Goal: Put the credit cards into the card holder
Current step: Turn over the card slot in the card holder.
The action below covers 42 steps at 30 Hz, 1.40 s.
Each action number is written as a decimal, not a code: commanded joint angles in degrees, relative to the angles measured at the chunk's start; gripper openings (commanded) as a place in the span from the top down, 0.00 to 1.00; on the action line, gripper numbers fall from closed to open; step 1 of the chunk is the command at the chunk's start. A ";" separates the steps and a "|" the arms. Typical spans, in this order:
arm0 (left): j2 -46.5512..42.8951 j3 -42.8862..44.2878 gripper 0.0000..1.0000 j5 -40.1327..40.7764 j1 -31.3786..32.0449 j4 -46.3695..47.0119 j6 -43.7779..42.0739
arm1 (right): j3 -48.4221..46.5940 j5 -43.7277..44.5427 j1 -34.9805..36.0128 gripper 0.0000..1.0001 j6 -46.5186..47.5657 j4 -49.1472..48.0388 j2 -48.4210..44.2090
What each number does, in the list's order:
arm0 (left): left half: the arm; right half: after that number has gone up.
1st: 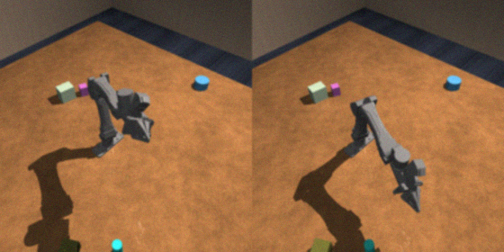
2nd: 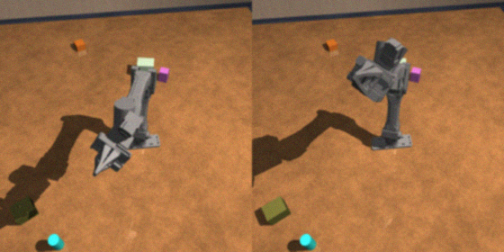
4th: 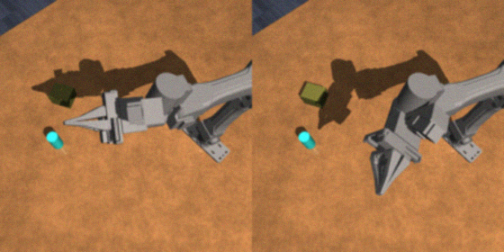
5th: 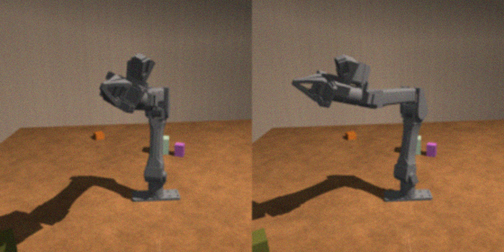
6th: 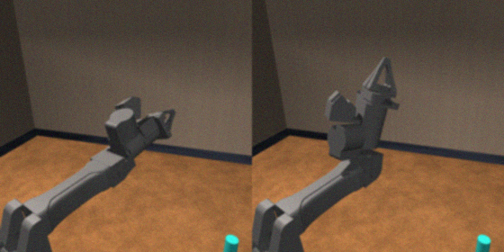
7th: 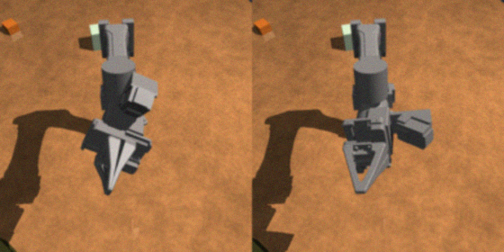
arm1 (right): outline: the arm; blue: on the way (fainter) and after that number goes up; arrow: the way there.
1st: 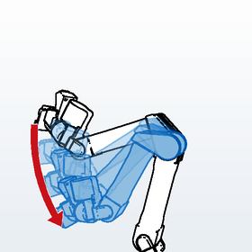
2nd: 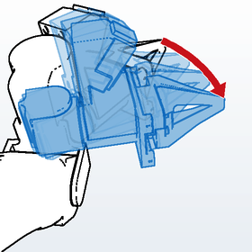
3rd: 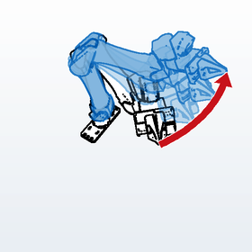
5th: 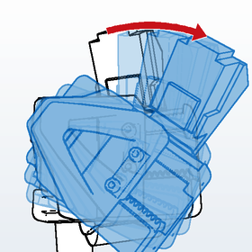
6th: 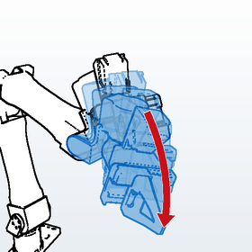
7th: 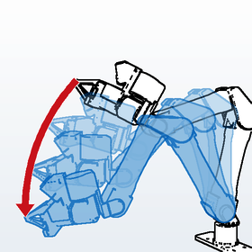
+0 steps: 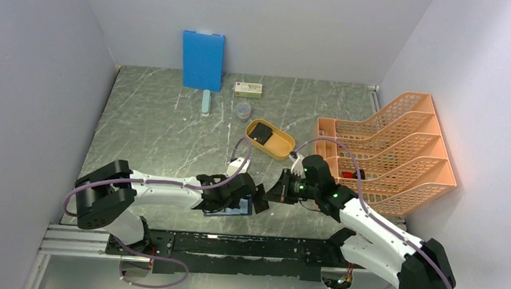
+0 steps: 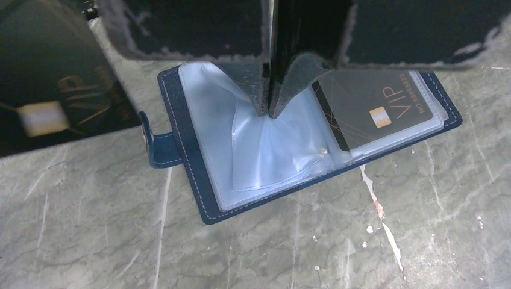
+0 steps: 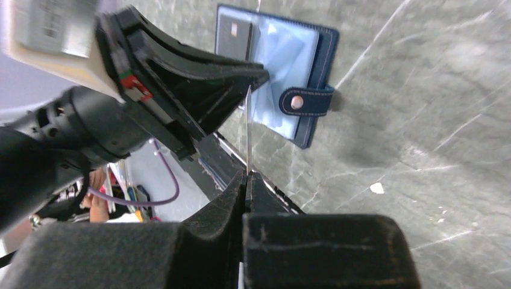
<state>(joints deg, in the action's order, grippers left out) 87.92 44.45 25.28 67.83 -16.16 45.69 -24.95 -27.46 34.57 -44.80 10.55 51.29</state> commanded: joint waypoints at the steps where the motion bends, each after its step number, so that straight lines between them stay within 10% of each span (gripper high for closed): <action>1: -1.51 -1.01 0.95 -0.23 0.11 -0.28 0.82 | 1.24 -1.51 3.80 1.00 -2.28 -5.18 4.20; 32: -4.16 -1.39 0.94 -0.74 0.12 -1.10 1.47 | 1.66 0.84 10.24 1.00 -6.39 -18.50 21.40; 42: -8.40 -1.03 0.72 -1.31 0.15 -3.04 1.57 | 1.42 0.25 11.34 1.00 -7.31 -20.46 21.92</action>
<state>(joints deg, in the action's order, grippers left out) 82.13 42.89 24.73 67.83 -17.74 46.87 -23.44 -26.74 45.15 -51.46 -7.62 72.90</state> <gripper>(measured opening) 0.245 0.016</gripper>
